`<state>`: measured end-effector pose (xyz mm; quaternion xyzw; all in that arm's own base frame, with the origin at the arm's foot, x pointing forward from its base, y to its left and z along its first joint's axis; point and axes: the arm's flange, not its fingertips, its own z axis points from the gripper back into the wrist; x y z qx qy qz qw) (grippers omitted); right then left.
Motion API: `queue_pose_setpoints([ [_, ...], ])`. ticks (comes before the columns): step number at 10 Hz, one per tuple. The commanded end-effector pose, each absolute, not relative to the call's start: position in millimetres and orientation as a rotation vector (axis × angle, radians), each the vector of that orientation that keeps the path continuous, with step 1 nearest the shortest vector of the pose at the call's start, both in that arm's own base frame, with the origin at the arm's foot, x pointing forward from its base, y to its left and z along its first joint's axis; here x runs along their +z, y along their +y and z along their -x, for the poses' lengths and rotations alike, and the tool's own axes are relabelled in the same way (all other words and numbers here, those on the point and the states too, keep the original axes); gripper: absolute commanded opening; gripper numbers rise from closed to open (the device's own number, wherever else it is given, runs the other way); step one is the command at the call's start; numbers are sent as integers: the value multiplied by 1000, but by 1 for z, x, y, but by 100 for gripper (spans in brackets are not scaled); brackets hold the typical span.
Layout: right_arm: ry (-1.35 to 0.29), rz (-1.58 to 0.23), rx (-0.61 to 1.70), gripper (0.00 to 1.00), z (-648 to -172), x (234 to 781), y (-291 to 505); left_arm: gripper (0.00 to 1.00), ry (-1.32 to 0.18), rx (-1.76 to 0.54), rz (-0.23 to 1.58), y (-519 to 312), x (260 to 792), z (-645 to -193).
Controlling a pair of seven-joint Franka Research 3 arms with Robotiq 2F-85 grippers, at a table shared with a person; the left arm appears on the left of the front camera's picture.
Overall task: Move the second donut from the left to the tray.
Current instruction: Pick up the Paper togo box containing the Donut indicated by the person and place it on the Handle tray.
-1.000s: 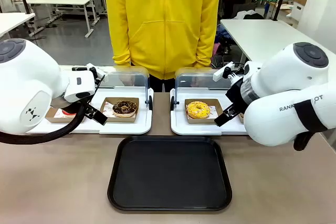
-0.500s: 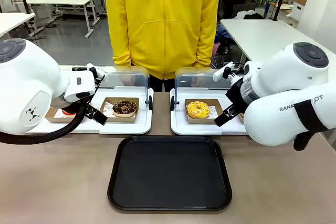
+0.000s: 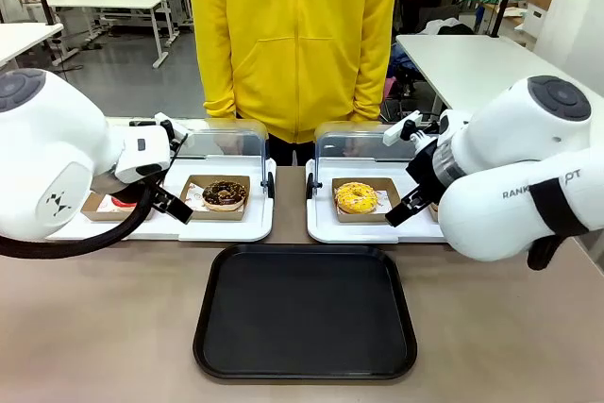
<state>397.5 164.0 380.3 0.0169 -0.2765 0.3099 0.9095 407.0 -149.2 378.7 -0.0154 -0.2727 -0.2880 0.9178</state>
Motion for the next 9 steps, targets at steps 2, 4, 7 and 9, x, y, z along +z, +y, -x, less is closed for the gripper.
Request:
queue_pose_setpoints([
  [2,-603,-170,588,100,-412,476,97,100,-561,-616,180,-92,454,-433],
  [4,-620,-328,635,100,-411,506,13,100,-551,-720,338,-27,481,-443],
  [7,-703,-448,709,100,-396,509,-83,100,-626,-917,481,61,481,-447],
  [9,-801,-535,773,100,-387,498,-126,100,-753,-937,601,118,465,-452],
])
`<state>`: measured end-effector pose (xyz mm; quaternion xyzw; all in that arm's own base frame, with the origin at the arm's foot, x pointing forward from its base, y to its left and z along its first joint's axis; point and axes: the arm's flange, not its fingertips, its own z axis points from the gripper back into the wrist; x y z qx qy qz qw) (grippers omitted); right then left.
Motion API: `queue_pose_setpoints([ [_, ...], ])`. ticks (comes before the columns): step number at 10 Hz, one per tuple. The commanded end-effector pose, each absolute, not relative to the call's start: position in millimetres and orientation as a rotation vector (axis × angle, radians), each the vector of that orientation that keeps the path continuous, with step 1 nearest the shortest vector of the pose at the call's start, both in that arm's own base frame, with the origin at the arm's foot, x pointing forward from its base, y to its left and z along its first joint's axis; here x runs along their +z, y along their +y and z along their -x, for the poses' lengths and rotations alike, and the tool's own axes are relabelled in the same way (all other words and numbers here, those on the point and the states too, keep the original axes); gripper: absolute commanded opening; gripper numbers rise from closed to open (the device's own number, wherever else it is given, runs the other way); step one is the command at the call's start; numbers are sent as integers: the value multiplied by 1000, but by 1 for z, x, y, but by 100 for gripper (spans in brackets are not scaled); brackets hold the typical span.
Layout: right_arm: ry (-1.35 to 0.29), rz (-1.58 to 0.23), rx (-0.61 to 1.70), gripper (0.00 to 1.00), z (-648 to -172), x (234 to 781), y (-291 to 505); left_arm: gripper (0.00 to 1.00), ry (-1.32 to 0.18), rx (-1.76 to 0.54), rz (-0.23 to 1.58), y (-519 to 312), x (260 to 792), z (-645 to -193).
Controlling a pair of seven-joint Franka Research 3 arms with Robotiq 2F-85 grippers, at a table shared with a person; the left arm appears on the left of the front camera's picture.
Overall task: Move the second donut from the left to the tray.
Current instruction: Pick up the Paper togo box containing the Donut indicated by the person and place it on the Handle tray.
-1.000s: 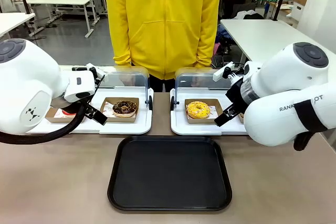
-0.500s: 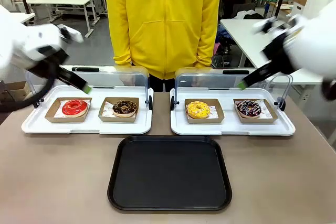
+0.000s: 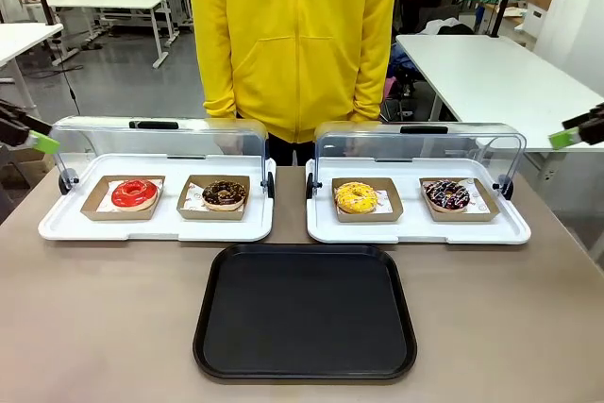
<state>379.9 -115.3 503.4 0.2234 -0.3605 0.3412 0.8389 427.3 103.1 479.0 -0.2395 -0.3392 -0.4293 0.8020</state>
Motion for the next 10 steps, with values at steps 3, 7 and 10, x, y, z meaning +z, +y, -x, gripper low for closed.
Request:
queue_pose_setpoints([
  [3,-880,-610,807,100,-381,477,-146,100,-858,-957,695,161,446,-451],
  [7,-967,-676,795,100,-378,477,-154,100,-939,-967,729,169,442,-452],
  [10,-951,-690,770,100,-375,474,-151,100,-910,-961,723,167,440,-452],
])
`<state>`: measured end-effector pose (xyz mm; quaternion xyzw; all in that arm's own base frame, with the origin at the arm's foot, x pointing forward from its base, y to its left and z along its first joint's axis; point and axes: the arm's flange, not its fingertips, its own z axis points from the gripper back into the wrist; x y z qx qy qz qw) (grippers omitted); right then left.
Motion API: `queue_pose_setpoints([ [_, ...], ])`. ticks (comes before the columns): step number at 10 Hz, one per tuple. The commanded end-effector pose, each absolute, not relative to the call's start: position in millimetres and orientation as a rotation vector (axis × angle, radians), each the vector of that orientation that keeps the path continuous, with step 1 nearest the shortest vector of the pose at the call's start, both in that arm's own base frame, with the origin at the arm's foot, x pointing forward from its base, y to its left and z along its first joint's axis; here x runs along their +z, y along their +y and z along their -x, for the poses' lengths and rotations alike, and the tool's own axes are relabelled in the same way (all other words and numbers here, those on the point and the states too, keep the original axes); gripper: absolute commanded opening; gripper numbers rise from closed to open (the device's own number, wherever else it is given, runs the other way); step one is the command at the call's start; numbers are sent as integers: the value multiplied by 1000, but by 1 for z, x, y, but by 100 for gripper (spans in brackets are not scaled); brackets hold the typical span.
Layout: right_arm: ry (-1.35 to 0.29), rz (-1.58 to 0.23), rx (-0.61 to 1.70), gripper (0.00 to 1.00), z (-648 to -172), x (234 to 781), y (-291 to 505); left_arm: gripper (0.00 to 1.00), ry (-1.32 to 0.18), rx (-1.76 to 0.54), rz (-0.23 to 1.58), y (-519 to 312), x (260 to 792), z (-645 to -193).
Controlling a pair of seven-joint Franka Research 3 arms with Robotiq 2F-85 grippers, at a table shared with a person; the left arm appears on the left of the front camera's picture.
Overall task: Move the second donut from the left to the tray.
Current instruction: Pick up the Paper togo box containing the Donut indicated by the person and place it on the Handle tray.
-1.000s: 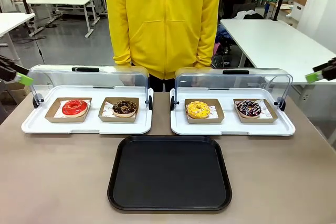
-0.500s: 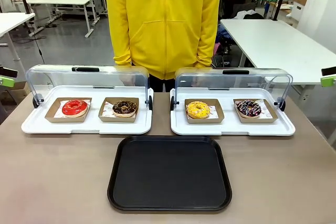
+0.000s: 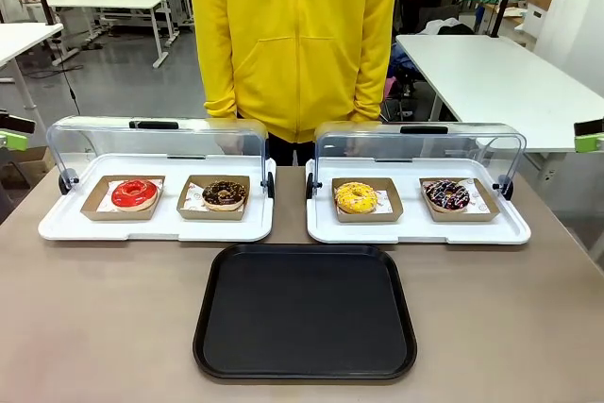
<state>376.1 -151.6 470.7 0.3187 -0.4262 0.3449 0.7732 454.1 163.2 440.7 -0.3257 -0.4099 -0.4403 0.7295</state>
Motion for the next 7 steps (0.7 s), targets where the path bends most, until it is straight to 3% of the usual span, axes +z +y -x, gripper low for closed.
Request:
queue_pose_setpoints([
  [1,-951,-690,770,100,-375,474,-151,100,-910,-961,723,167,440,-452],
  [7,-951,-690,770,100,-375,474,-151,100,-910,-961,723,167,440,-452],
])
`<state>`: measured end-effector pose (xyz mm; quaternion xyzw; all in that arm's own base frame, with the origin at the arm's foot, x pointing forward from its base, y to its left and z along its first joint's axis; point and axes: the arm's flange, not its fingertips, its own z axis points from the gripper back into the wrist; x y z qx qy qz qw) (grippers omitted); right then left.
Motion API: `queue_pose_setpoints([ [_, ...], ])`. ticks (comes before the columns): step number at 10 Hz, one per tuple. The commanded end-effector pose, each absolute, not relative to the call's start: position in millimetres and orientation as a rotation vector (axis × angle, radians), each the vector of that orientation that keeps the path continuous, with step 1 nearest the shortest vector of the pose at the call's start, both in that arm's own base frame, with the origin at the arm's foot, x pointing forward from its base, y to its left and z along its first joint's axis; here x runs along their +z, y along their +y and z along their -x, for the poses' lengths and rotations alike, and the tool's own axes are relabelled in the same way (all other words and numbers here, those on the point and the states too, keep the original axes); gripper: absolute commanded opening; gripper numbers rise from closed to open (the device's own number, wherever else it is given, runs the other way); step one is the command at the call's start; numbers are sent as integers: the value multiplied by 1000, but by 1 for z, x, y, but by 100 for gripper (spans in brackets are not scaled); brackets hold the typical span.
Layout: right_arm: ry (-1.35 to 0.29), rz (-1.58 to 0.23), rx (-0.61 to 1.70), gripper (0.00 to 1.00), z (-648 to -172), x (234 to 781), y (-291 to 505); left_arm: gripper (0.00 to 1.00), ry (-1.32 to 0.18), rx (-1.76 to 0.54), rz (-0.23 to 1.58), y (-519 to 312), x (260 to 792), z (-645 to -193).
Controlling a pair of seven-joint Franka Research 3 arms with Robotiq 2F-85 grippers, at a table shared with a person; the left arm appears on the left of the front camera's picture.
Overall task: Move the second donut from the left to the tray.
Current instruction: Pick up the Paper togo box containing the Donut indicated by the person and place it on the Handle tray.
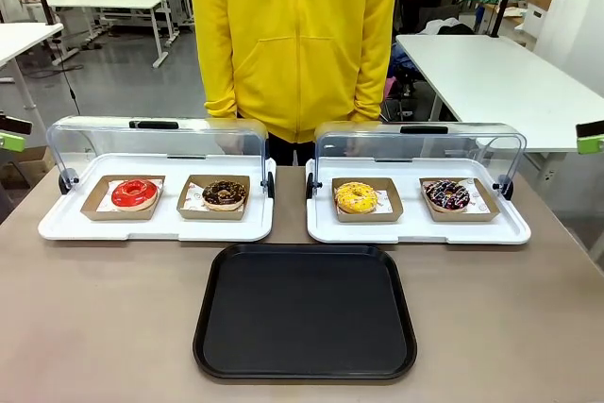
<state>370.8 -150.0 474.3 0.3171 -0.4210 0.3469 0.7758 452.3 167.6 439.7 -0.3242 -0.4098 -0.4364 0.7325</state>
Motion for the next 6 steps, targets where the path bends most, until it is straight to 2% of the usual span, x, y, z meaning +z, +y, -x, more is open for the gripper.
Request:
queue_pose_setpoints([
  [1,-951,-690,770,100,-375,474,-151,100,-910,-961,723,167,440,-452],
  [6,-951,-690,770,100,-375,474,-151,100,-910,-961,723,167,440,-452],
])
